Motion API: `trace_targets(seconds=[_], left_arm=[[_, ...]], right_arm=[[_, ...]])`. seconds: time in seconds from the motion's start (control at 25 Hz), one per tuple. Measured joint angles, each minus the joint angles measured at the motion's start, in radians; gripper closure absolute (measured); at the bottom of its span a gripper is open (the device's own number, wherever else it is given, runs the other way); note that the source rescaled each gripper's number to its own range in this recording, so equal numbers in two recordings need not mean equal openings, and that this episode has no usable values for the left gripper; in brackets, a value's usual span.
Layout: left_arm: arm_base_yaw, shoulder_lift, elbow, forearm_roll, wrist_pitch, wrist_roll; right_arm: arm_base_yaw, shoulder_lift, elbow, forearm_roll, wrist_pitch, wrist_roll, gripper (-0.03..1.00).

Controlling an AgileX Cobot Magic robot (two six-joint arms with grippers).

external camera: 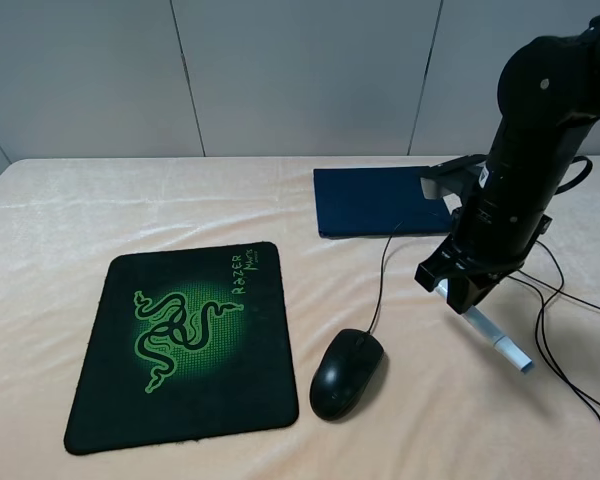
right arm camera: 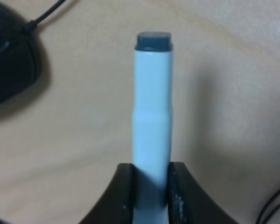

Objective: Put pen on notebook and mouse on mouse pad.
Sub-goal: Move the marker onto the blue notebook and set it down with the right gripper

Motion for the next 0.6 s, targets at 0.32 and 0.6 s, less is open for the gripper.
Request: trace_targets(seconds=[0.32,0.6], left_arm=[[0.000,0.000,0.000,0.000,0.000,0.000],[0.000,0.000,0.000,0.000,0.000,0.000]], right_arm=[[0.000,0.000,-0.143,0.001,0.124,0.000,0.97],[0.000,0.038,-0.298,-0.022,0.206,0.000,0.97]])
